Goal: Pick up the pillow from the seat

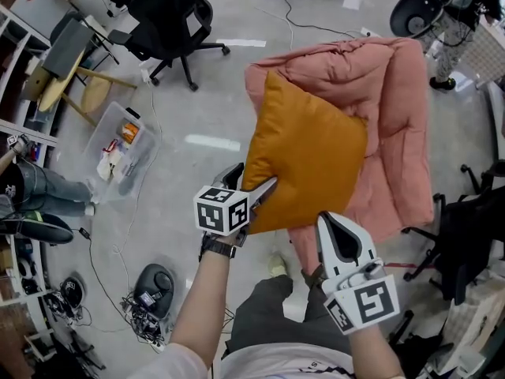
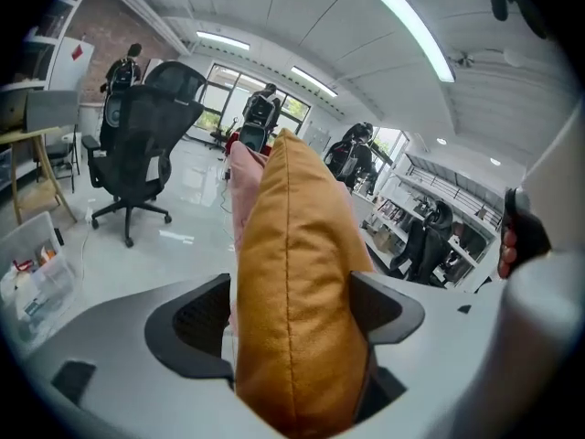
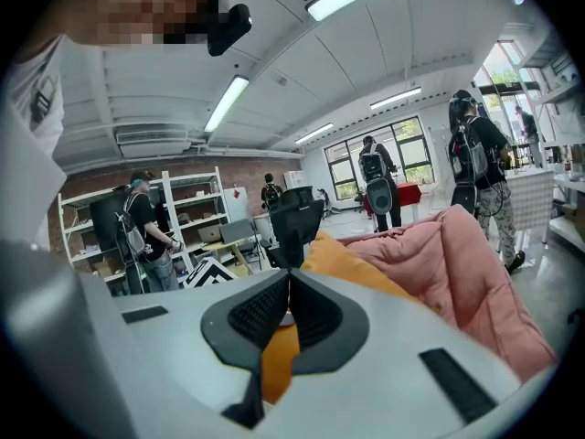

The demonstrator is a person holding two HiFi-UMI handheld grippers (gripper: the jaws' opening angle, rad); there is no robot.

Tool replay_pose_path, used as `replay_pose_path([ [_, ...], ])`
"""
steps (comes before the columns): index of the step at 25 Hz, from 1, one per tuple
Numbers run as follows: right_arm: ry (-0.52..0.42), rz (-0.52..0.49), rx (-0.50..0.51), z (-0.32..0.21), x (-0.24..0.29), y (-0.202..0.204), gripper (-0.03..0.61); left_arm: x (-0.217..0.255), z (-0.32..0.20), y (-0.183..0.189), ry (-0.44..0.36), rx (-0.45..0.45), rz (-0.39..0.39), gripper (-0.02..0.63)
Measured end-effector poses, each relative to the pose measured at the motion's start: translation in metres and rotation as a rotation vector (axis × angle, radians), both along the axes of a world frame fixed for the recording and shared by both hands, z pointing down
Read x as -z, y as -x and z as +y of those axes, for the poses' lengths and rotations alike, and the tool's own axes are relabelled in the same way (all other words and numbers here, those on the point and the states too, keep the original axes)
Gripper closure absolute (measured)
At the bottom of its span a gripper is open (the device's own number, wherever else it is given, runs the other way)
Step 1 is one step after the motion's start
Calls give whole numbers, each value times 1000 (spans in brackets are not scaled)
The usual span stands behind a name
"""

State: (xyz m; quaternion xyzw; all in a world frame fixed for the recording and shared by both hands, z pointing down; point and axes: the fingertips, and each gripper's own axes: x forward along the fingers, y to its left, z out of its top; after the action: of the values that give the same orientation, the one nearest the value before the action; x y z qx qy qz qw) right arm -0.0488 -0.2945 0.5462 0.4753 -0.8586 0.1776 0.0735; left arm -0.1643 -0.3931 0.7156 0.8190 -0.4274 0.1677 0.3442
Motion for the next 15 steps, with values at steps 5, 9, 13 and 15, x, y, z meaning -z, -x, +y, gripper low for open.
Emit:
replay_pose_path([
  [5, 7, 2, -13, -6, -1, -4, 563, -2, -6, -5, 18, -37, 1, 223],
  [9, 18, 2, -15, -10, -1, -10, 563, 4, -2, -16, -9, -67, 3, 344],
  [13, 27, -1, -24, -11, 0, -19, 563, 11, 6, -24, -39, -79, -22, 428],
  [15, 30, -2, -35, -10, 2, -26, 563, 15, 10, -31, -52, -94, -33, 462],
])
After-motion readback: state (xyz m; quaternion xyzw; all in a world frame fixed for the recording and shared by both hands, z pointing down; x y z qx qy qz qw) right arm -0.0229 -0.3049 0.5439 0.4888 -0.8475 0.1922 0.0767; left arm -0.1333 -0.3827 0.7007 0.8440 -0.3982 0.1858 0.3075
